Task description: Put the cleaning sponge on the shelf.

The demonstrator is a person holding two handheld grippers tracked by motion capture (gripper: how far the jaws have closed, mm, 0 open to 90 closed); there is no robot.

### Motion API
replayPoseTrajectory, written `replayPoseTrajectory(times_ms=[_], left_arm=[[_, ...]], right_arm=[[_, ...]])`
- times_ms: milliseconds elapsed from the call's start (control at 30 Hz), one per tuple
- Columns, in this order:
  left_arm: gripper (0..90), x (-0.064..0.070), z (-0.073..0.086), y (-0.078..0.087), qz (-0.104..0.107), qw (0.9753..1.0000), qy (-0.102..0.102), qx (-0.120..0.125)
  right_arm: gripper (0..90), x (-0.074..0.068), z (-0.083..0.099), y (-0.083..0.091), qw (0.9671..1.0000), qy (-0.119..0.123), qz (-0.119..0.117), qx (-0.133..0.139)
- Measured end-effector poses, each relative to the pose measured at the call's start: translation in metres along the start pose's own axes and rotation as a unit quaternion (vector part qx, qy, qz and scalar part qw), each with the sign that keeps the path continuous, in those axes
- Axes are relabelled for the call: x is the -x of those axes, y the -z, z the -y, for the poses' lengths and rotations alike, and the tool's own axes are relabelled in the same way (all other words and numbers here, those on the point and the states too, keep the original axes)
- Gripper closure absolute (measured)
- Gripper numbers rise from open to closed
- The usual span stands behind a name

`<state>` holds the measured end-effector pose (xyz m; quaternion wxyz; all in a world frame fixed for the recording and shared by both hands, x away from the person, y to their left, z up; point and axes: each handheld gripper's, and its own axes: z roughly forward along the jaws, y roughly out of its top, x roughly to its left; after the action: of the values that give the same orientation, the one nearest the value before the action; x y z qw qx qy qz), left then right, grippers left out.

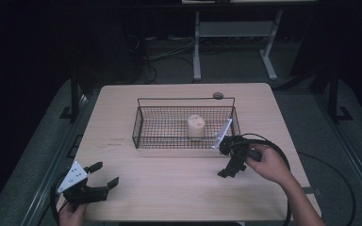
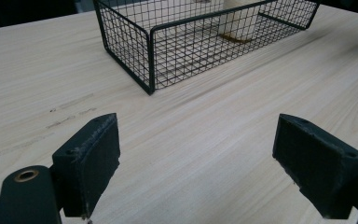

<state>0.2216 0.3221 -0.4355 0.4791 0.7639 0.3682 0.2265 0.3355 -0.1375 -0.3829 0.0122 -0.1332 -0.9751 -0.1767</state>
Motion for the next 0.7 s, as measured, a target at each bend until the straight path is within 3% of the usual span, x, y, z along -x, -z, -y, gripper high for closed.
replayPoseTrajectory(times_ms=[700], left_arm=[[14.1,0.001,0.000,0.000,-0.001,1.0000,0.000,-0.005]], right_arm=[[15.2,-0.021,0.045,0.001,0.9995,-0.016,0.019,0.021]])
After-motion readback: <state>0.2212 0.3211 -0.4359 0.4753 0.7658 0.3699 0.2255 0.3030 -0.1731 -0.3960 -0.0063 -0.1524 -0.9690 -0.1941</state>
